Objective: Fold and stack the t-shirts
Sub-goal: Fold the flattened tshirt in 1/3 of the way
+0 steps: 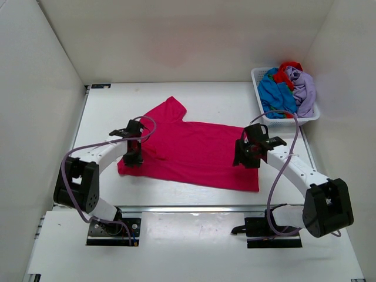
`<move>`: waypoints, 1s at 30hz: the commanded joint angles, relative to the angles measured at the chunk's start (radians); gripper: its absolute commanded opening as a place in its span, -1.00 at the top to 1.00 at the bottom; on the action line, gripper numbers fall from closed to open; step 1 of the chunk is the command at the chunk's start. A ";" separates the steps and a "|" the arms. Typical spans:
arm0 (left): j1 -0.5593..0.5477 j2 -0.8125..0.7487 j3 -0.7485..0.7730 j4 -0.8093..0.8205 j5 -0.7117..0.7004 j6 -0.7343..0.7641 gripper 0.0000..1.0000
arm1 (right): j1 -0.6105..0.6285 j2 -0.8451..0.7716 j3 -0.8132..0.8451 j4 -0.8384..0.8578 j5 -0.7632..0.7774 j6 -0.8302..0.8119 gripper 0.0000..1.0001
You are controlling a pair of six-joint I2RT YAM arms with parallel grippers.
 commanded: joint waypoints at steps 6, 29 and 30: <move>-0.055 -0.046 -0.105 0.014 -0.083 -0.070 0.32 | 0.023 0.022 -0.028 0.048 0.013 0.017 -0.05; -0.228 -0.139 -0.228 -0.081 -0.031 -0.210 0.55 | -0.001 0.015 -0.075 0.071 0.024 -0.004 -0.05; -0.239 -0.150 -0.223 -0.092 -0.033 -0.214 0.56 | -0.001 0.005 -0.072 0.067 0.027 -0.018 -0.05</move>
